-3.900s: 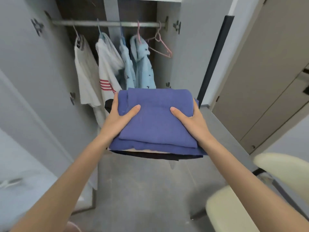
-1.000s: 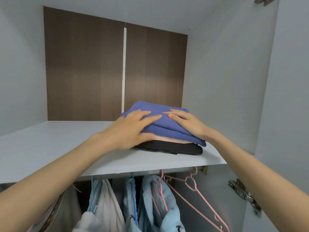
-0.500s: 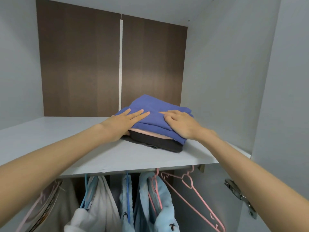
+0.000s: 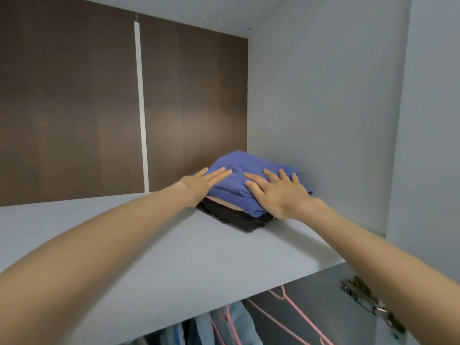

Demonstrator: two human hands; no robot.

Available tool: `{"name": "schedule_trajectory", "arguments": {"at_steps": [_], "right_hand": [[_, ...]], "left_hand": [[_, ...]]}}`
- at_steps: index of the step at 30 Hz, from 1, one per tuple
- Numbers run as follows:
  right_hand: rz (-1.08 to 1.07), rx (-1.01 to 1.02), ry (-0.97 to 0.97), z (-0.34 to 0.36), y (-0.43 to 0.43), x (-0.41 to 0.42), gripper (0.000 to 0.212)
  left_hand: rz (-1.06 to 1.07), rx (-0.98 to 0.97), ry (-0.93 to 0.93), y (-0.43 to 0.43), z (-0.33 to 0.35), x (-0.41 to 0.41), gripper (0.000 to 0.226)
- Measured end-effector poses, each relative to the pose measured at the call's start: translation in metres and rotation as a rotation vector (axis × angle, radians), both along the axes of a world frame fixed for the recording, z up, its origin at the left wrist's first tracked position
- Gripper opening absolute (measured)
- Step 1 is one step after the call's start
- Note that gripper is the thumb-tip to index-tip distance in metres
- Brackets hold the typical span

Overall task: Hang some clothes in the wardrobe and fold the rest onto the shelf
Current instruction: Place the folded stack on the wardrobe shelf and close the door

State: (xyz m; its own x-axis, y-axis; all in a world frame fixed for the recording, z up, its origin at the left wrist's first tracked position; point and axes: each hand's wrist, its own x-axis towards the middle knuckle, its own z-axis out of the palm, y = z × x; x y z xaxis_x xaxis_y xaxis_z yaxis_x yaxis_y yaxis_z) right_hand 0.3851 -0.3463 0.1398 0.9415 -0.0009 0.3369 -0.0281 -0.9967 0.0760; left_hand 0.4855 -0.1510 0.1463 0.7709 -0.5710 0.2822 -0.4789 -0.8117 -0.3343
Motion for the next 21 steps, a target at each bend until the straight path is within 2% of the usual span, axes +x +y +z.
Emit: {"name": "schedule_trajectory", "arguments": {"at_steps": [11, 16, 17, 19, 21], "right_hand": [[-0.181, -0.115, -0.053, -0.003, -0.012, 0.024, 0.053], [-0.144, -0.084, 0.054, 0.018, -0.017, 0.023, 0.053], [-0.113, -0.07, 0.013, 0.026, -0.018, 0.019, 0.052], [-0.07, 0.011, -0.19, 0.042, -0.018, 0.017, 0.044], [0.007, 0.118, -0.298, 0.057, -0.016, 0.025, 0.035]], "left_hand": [[0.001, -0.005, -0.054, -0.046, -0.009, 0.054, 0.099], [-0.025, -0.057, 0.055, -0.031, -0.004, 0.062, 0.098], [-0.008, -0.076, 0.077, -0.026, 0.0, 0.063, 0.099], [0.066, -0.147, 0.13, -0.021, 0.006, 0.065, 0.099], [0.122, -0.32, 0.226, -0.023, 0.014, 0.06, 0.09]]}}
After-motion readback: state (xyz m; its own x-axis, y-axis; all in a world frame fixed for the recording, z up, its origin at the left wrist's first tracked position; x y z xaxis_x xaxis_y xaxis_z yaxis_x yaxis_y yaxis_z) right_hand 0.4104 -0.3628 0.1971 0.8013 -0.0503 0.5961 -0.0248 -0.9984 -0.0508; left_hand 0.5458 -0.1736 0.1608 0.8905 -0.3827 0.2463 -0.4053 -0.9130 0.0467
